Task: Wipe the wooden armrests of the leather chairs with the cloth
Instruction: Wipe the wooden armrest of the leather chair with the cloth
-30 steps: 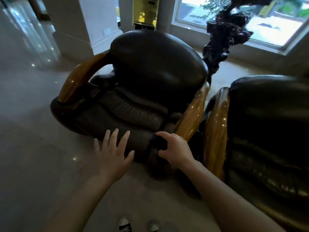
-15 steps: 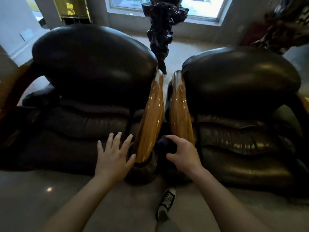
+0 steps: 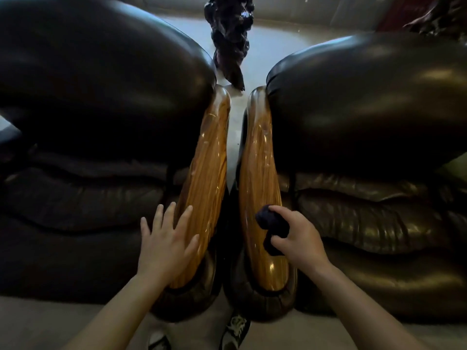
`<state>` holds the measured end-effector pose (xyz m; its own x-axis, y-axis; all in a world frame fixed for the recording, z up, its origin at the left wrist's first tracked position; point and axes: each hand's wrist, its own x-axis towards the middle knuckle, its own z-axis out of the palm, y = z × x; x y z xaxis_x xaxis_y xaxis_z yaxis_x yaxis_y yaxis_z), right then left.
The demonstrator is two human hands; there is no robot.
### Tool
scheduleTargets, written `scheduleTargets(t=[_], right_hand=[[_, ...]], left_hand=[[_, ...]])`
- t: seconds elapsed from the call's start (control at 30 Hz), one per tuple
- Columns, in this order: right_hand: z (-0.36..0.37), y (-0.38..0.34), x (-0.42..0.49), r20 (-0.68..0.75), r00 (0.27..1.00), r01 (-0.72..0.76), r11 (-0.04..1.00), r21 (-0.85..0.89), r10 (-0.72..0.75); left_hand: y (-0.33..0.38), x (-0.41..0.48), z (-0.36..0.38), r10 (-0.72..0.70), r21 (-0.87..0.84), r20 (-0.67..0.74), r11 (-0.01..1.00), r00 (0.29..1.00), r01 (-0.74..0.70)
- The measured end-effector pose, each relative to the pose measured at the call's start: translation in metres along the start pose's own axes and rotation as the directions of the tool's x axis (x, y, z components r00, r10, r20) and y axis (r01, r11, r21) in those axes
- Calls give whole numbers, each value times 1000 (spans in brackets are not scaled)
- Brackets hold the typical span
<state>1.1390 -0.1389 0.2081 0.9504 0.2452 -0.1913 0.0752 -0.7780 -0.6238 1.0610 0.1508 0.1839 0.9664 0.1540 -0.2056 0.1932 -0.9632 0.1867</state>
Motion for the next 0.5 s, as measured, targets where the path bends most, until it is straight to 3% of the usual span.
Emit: scheduleTargets(t=[0.13,0.33,0.5], right_hand=[[16,33,46,-74,997,-37,999,15,38],[56,57,123,-253,963,-47,984,175,91],[96,75,151,-287,953,-109,994,-17,99]], left_hand=[[-11,52,43,42,10,24,999,999,-42],[-28,122,102,195,47,8,980,981,-195],[-41,137,143,282,37,-64,959,957,-280]])
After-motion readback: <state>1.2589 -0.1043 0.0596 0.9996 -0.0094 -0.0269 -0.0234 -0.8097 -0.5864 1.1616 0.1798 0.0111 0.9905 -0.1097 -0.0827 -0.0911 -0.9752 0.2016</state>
